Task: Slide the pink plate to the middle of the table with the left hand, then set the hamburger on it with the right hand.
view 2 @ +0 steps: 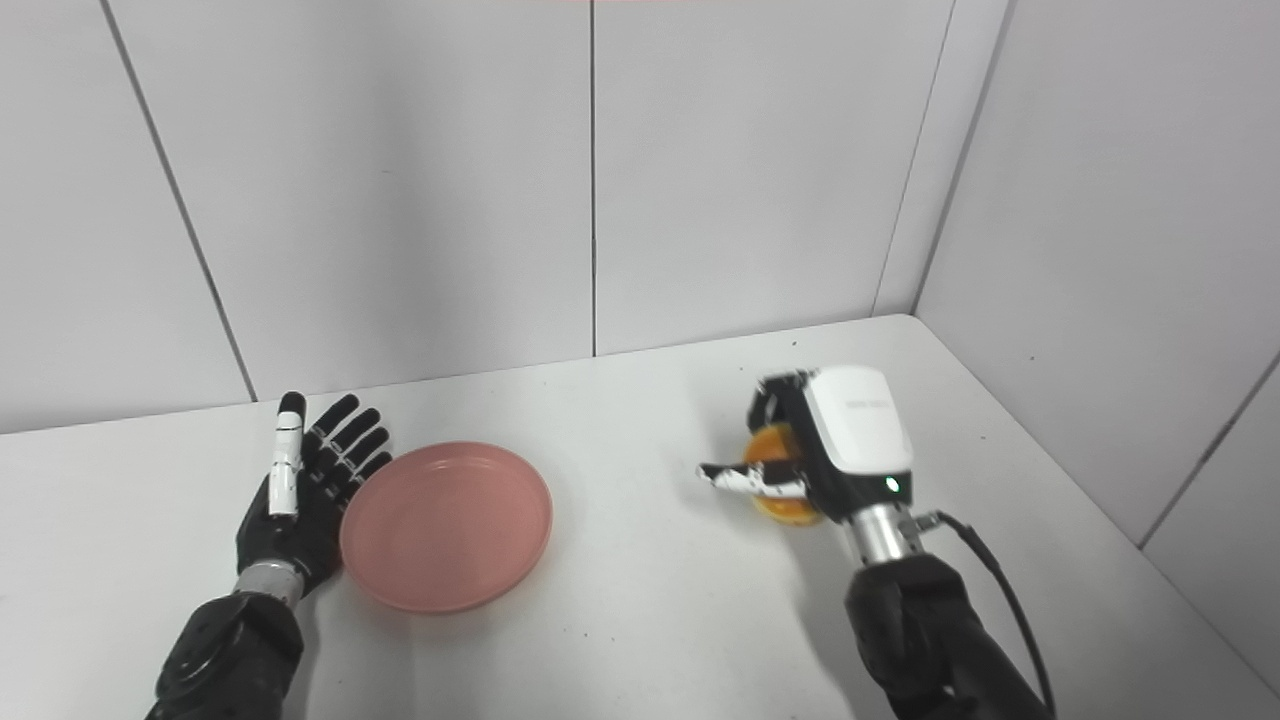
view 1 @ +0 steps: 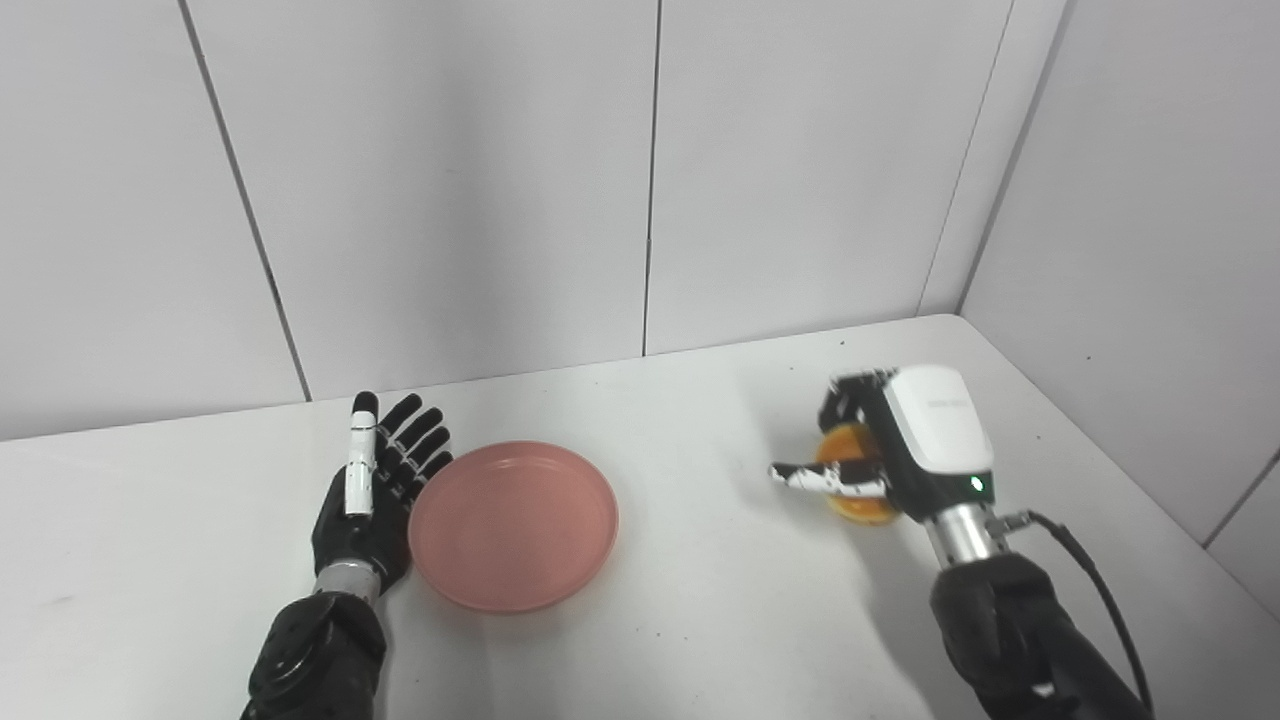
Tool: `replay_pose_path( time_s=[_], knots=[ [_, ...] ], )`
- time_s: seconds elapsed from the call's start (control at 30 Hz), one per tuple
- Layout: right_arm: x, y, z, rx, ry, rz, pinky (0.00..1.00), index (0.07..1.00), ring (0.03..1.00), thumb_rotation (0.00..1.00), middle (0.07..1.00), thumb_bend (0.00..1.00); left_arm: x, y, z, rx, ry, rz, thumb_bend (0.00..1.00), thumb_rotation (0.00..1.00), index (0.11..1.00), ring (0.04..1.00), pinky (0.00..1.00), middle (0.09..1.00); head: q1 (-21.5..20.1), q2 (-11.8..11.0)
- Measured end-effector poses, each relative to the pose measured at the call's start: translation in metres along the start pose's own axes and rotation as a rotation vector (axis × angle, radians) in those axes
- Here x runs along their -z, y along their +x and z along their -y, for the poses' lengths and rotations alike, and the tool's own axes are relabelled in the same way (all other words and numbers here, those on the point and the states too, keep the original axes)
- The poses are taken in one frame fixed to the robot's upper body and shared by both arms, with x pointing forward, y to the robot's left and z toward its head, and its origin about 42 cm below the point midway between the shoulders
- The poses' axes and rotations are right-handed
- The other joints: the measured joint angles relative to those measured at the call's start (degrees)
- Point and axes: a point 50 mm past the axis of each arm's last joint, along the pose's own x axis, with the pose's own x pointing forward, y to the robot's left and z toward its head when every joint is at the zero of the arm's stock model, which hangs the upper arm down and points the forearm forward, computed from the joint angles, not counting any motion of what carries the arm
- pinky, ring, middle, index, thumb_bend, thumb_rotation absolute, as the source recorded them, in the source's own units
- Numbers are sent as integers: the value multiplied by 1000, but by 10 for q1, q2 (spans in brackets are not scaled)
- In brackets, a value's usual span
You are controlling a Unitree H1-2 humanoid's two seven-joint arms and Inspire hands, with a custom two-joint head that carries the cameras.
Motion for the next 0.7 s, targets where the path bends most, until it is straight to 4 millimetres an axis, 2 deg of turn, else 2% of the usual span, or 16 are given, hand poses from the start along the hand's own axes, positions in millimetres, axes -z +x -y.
replay_pose_path(
  time_s=[0.13,0.23,0.27,0.3,0.37,0.43,0.5,0.53,0.7],
  knots=[
    [-24,21,15,38,28,70,114,276,160,275,227,609,1,1,3,4,-5,-1,705,768,734,816,831,769,30,3],
    [-32,27,13,26,46,79,112,279,158,282,227,611,3,1,7,0,-9,-3,699,775,734,815,822,770,46,5],
    [-34,28,12,23,52,79,110,277,156,283,226,608,4,1,8,-3,-10,-4,701,775,731,814,819,770,68,10],
    [-36,28,11,19,61,78,111,277,156,283,226,609,5,1,11,-3,-10,-4,704,776,728,814,817,771,69,10],
    [-38,31,7,7,80,73,117,279,163,275,233,614,7,3,15,4,-6,-8,706,781,728,817,817,775,108,18],
    [-39,36,2,-4,92,69,117,273,163,272,232,617,9,6,21,11,6,-10,716,782,721,805,806,769,112,18],
    [-42,42,-5,-23,99,86,115,269,161,273,228,621,12,8,26,9,12,-12,732,779,713,794,787,755,148,23],
    [-43,45,-10,-39,101,93,115,268,160,274,227,622,14,10,31,10,15,-14,735,778,712,792,782,752,151,23],
    [-66,58,-30,-76,153,122,111,265,159,263,229,623,21,15,50,23,18,-22,764,770,685,781,752,734,178,25]
  ],
)
